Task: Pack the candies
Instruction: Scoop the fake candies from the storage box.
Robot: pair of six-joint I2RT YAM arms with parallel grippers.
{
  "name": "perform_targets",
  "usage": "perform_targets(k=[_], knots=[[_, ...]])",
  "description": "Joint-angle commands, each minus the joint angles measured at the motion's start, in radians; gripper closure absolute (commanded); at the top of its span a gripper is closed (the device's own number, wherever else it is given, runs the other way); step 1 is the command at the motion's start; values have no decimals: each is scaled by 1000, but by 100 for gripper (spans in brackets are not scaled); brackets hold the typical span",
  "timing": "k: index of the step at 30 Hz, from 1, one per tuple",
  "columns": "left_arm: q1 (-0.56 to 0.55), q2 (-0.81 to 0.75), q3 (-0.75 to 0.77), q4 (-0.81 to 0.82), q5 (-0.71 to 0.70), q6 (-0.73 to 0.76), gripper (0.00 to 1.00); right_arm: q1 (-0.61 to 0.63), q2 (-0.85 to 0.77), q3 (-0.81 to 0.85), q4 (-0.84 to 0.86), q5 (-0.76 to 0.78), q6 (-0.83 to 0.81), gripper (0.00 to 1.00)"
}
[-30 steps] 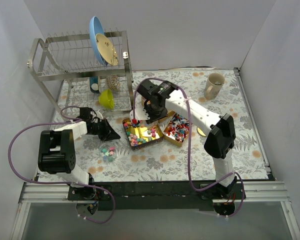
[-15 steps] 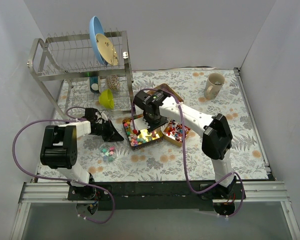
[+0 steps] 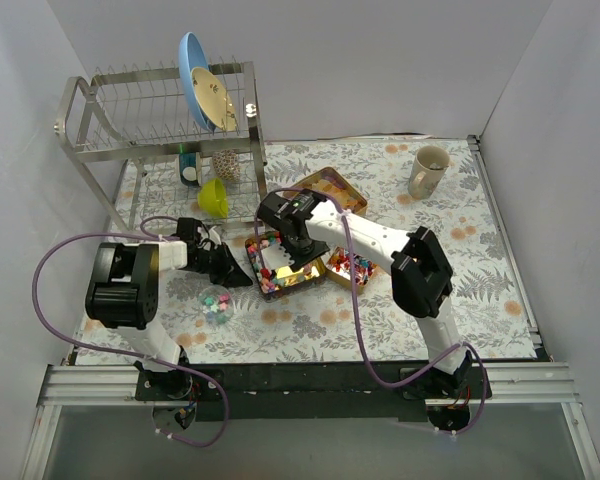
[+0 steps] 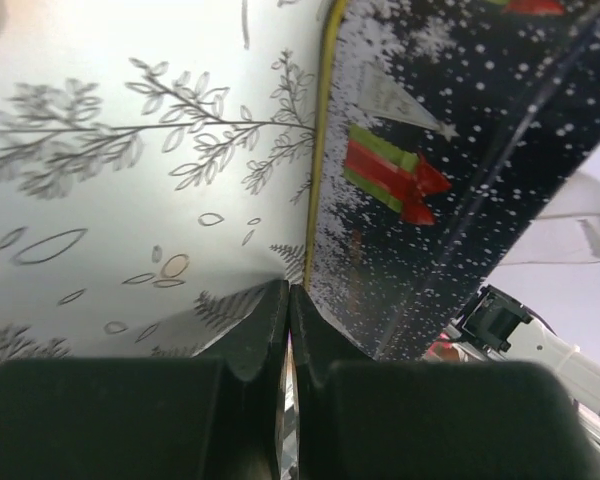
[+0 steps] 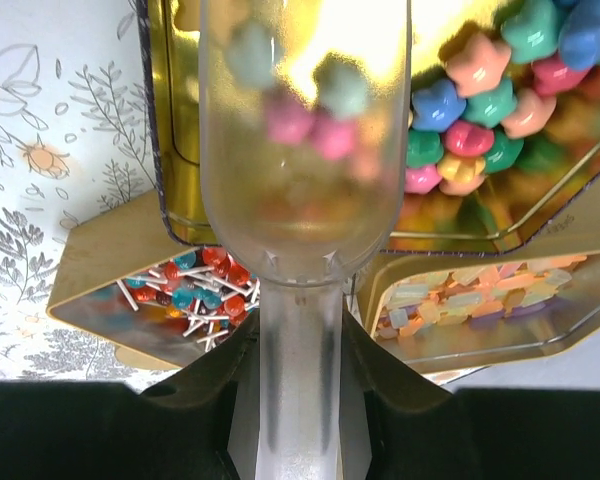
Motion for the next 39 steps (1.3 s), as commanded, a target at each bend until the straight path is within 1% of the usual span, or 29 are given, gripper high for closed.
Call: perform_targets(k=[1,5,6,8,9,10,13,15,16,17,19,20,21,23,24,27,31,36,39], knots=[[-23,15,29,24,36,-15,100,32,4,-30,5,19,-319,99],[-40,29,37,33,42,-29,100,43,33,-24,31,-22,-259,99],[-42,32,40,32,44,-33,100,45,67,-7,26,-33,-212,99],[-43,44,49,32,53,-38,100,42,111,74,-2,-75,-141,99],[-45,49,52,30,59,-42,100,40,162,112,-29,-92,-70,99],[-45,51,57,27,56,-42,100,37,184,181,-47,-109,-37,99],[-45,55,67,15,54,-39,100,25,237,261,-79,-177,78,99],[-45,49,72,10,51,-39,100,17,237,264,-78,-215,126,99],[-43,48,72,10,48,-41,100,10,228,257,-70,-252,162,99],[-45,46,70,9,45,-39,100,5,218,228,-67,-305,170,99],[-45,43,72,9,41,-36,100,-17,163,174,-18,-359,184,99],[-45,43,78,3,36,-33,100,-24,140,93,8,-405,186,99],[-43,41,81,-1,31,-30,100,-33,85,53,44,-421,186,99],[-43,40,92,-14,25,-15,100,-41,32,-31,140,-460,166,99],[-43,38,104,-19,22,-10,100,-46,-12,-97,169,-470,163,99],[-43,38,127,-43,34,16,100,-66,-72,-177,230,-542,144,99],[-37,37,158,-85,39,57,100,-90,-106,-234,278,-576,160,99],[-28,28,202,-146,50,105,100,-156,-135,-271,319,-646,190,99],[-19,28,234,-188,61,142,97,-193,-146,-283,322,-688,201,99]])
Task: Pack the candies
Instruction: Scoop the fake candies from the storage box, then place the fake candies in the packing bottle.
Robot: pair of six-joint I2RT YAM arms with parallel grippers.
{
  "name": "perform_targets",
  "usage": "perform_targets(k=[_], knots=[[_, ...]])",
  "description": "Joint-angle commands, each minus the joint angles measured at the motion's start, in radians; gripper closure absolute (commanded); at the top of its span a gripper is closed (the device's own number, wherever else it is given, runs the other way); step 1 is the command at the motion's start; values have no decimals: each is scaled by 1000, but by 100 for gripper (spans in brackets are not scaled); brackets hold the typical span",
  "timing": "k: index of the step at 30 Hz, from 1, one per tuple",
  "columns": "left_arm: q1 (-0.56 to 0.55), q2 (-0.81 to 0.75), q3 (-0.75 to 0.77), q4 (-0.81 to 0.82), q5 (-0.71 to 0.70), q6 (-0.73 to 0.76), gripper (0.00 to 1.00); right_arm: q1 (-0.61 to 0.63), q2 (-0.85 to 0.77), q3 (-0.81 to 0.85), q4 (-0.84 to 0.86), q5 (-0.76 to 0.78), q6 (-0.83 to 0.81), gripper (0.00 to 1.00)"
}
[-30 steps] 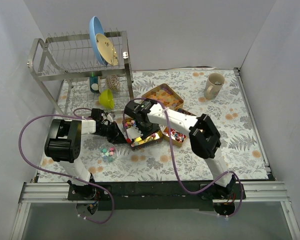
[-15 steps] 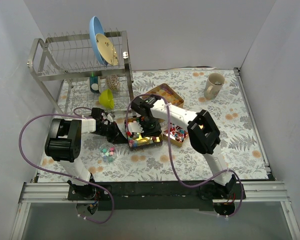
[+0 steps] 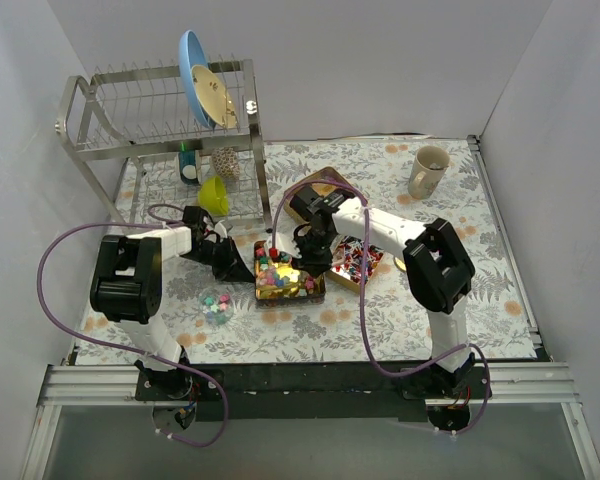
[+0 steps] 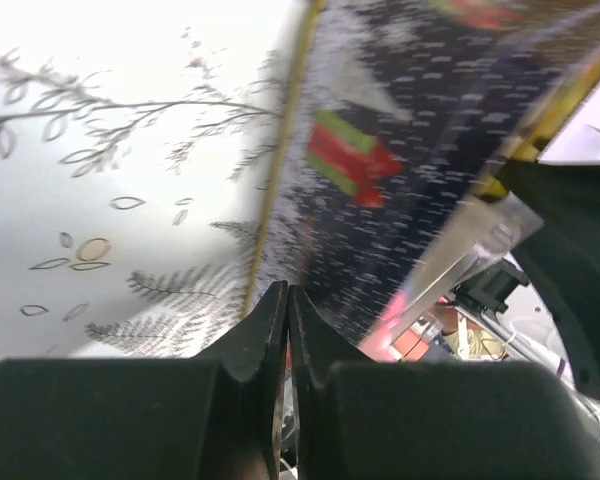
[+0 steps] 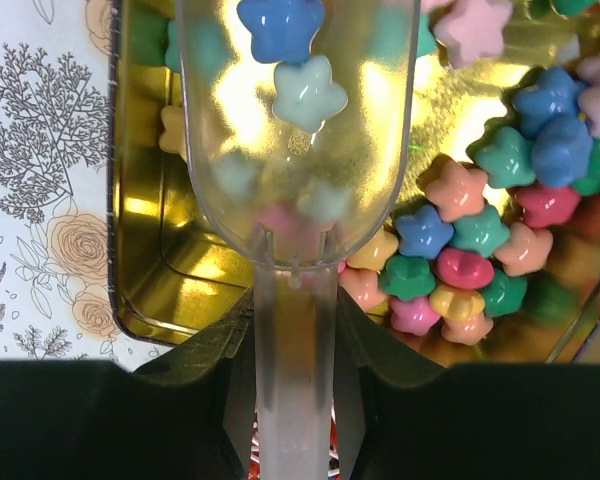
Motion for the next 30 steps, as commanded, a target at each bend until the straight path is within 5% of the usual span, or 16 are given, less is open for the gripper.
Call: perform_targets(k=[1,8,19,30], knots=[[21,-22,96,16,40,105,96,-55,-67,-12,55,-130,28,99],[64,-29,157,-119,96,202,83,-83,-131,-35,55,-133,34,99],[326,-124,190,-334,136,442,68,18,-124,300,-137,55,16,99],[411,-314,170,-374,-83,489,64,261,28,514,-266,312,40,99]])
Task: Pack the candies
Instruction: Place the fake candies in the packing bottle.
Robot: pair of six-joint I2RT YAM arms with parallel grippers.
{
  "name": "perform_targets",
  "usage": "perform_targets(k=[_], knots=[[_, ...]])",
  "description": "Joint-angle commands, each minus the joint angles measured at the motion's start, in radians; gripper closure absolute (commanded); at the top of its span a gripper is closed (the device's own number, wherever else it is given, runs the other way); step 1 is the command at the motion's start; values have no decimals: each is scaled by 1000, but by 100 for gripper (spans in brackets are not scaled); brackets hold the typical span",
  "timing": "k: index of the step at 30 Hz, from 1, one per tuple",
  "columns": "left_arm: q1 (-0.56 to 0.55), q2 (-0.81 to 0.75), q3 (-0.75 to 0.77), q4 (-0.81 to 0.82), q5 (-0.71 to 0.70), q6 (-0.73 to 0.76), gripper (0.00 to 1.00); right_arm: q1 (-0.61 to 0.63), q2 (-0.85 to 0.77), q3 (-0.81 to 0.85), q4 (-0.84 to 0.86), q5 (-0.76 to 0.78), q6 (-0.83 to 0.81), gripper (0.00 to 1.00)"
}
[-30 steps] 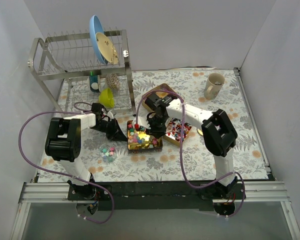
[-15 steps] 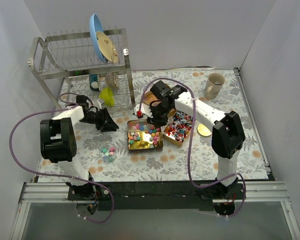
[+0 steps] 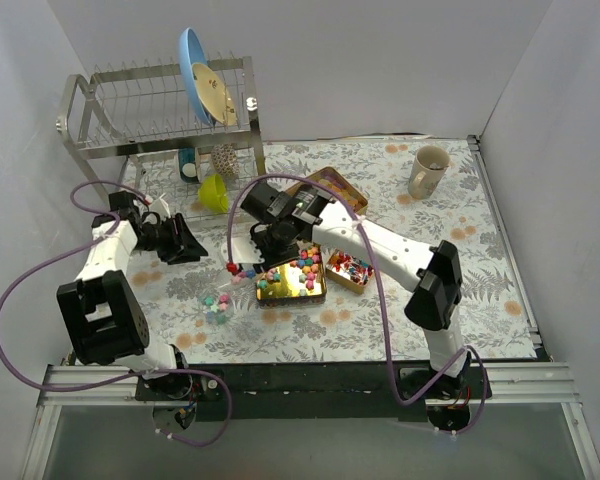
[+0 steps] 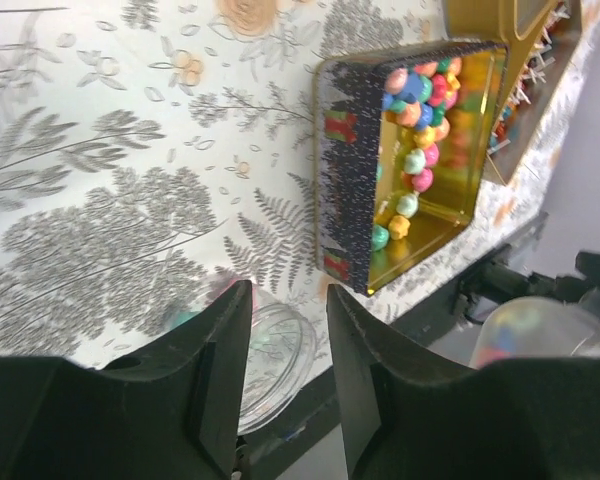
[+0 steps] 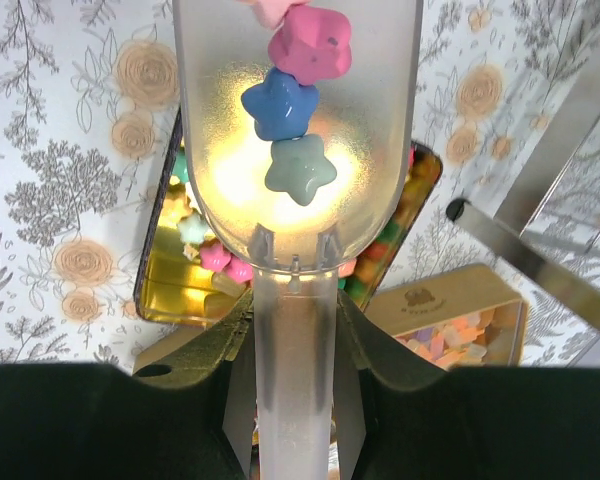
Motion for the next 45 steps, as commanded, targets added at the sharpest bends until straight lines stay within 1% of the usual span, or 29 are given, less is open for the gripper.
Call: perform_targets(k=[1,2,5,11,17,22,27,32,35,36,37,39,40,41,42,43,44,45], knots=[[63,-89,-2,2,-105,15,64,46,90,150,-117,125,14,99],[72,-100,-6,3,-122,12,63,63,125,202,-128,132,15,99],[105,-138,-11,22,-146,9,62,98,179,242,-152,226,-10,99],[135,-184,-6,32,-180,-1,60,176,206,218,-102,401,-101,99],[137,-201,-17,54,-160,-31,60,245,243,236,-83,557,-175,99],[139,-212,-22,89,-140,-71,59,270,262,255,-80,686,-231,99],[139,-217,-11,104,-110,-109,58,273,263,245,-71,748,-252,99],[137,-233,-6,104,-88,-110,57,282,259,233,-53,783,-252,99],[139,-246,-14,114,-32,-77,56,284,245,236,-43,797,-253,99],[137,-247,-18,115,-2,-45,56,282,237,238,-42,798,-241,99],[135,-247,-25,115,69,-31,56,281,214,239,-42,792,-230,99],[110,-244,-25,108,126,-11,55,267,182,241,-49,775,-195,99],[90,-246,-22,83,178,36,55,256,139,238,-52,745,-143,99],[61,-249,-22,80,176,47,55,221,115,229,-53,729,-114,99],[-16,-267,-26,81,162,53,55,200,89,218,-65,711,-82,99],[-59,-276,-38,92,130,56,55,172,37,189,-69,676,-4,99],[-105,-284,-46,104,101,47,56,105,12,175,-75,650,33,99],[-189,-296,-52,129,76,35,57,65,-14,158,-89,624,78,99]])
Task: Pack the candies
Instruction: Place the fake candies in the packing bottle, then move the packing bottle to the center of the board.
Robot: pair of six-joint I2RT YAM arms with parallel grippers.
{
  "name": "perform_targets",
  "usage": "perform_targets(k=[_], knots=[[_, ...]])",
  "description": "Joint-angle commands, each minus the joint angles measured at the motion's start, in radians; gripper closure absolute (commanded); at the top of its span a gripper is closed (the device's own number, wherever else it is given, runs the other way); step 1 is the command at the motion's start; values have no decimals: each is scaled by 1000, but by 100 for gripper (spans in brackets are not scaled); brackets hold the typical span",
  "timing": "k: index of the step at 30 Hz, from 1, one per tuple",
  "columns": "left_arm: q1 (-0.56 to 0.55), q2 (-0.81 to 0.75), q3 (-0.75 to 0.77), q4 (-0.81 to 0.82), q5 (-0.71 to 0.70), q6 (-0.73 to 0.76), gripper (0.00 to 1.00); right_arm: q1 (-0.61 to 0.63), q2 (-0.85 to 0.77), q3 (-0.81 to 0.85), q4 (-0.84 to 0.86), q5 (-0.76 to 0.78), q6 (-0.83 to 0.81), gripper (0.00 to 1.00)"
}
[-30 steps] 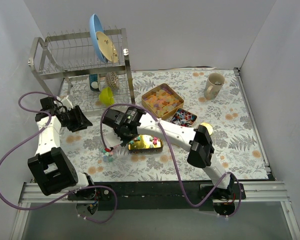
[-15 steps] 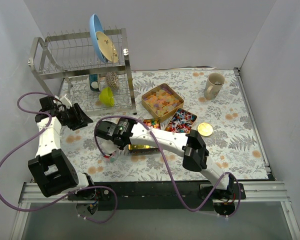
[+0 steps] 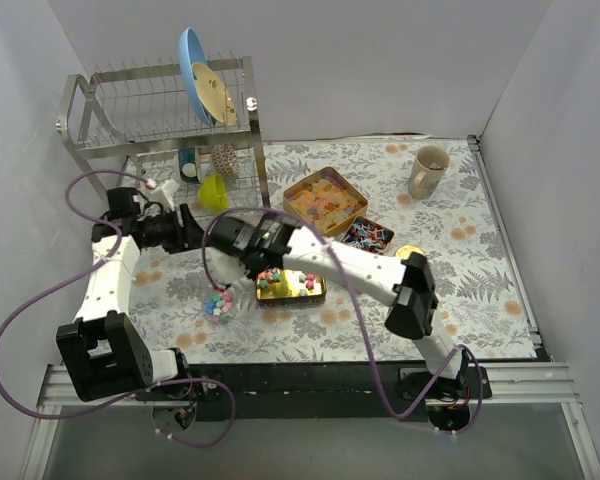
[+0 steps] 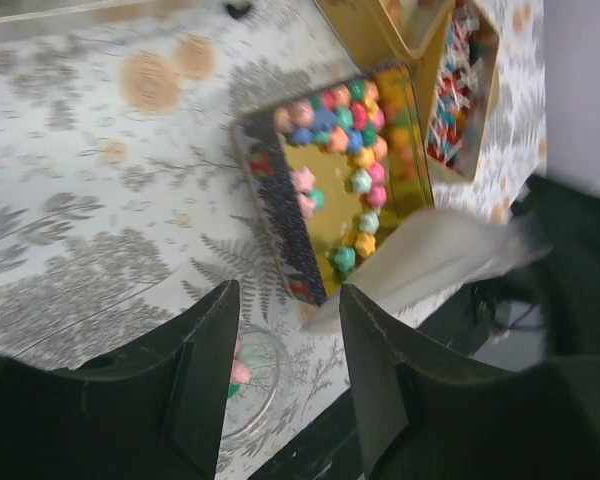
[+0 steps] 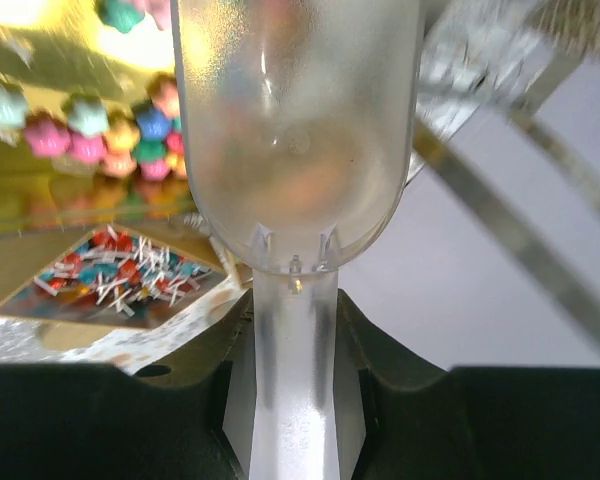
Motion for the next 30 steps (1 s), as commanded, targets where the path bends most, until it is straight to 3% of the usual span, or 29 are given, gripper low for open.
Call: perform_targets(k=[1,4,6,11,14,15,18,22,30], knots=[[-235,-81,-37,37,-12,8,59,-207,-257,-51,-41,-126,172,99],[-360,-64,-54,69,-92,-31,62,-394,-373,-177,-28,-203,275,99],[-404,-48,-60,80,-199,-69,66,-453,-432,-289,-5,-231,313,99],[-408,-11,-45,41,-310,-74,67,-562,-552,-429,26,-286,384,99],[-406,26,61,-110,-351,84,62,-582,-601,-462,38,-283,395,99],[-407,37,120,-227,-342,233,61,-586,-613,-462,38,-276,392,99],[-408,52,152,-391,-377,406,61,-622,-619,-456,29,-292,393,99],[-408,11,77,-382,-481,529,59,-646,-613,-455,32,-312,395,99],[-430,17,-32,-215,-575,537,59,-654,-572,-396,28,-332,398,99]])
